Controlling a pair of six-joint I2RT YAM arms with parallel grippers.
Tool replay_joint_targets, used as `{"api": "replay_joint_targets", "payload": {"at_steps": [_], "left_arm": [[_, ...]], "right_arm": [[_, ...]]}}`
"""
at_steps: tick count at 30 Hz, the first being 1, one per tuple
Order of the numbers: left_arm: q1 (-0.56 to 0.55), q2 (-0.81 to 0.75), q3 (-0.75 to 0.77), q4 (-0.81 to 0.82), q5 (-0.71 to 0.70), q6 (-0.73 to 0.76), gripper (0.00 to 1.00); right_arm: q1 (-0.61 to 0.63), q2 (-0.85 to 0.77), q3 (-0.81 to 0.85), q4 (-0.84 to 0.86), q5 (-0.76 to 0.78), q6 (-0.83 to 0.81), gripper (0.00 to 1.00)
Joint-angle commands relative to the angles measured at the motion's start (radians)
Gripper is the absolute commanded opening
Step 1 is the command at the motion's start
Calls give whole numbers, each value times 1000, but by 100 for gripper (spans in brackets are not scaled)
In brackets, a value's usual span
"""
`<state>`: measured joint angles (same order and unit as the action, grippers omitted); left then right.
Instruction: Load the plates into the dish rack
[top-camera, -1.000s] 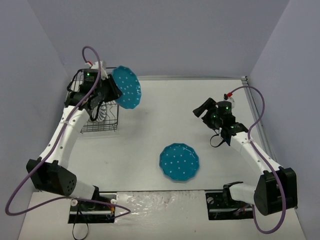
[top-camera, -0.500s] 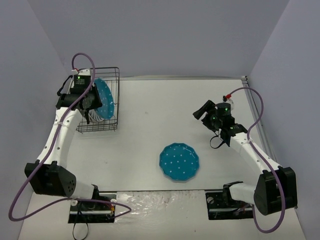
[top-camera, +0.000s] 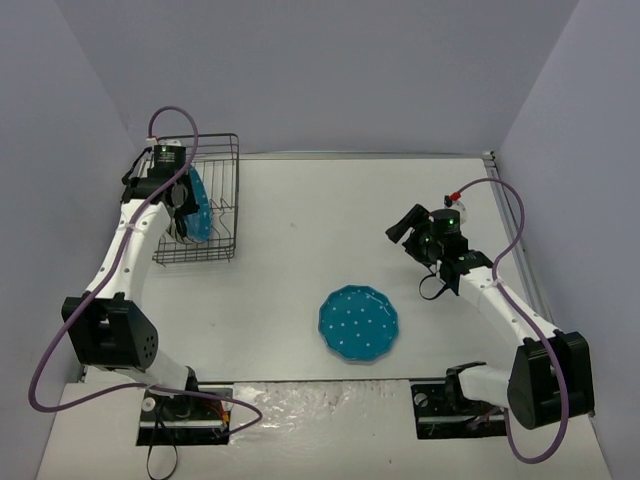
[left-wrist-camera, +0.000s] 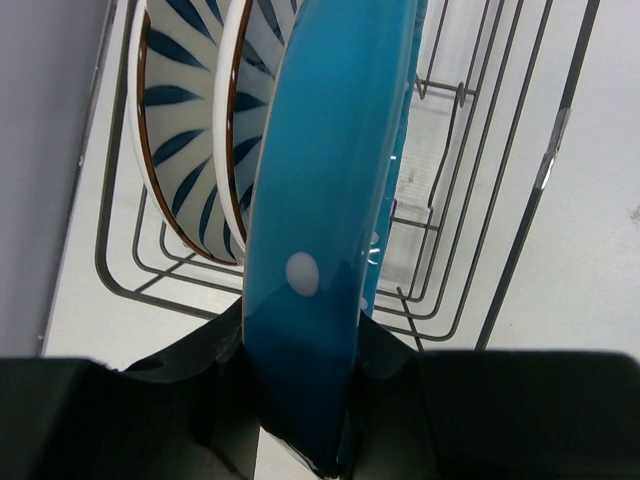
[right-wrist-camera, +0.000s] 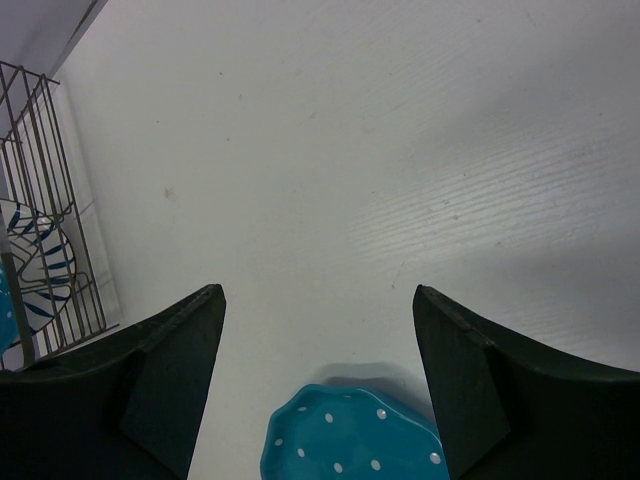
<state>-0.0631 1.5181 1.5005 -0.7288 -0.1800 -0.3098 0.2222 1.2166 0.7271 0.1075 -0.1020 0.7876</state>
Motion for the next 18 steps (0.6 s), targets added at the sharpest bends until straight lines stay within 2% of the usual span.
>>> {"api": "replay_joint_targets", "payload": {"at_steps": [1, 9, 18], "left_arm": [[14, -24, 139, 130, -84, 40, 0], [23, 31, 219, 105, -101, 66, 0], [28, 90, 242, 110, -81, 83, 0]], "right_arm": [[-3, 1, 0, 72, -5, 2, 72], [-3, 1, -6, 75, -5, 1, 72], [-4, -1, -7, 78, -7, 4, 72]]}}
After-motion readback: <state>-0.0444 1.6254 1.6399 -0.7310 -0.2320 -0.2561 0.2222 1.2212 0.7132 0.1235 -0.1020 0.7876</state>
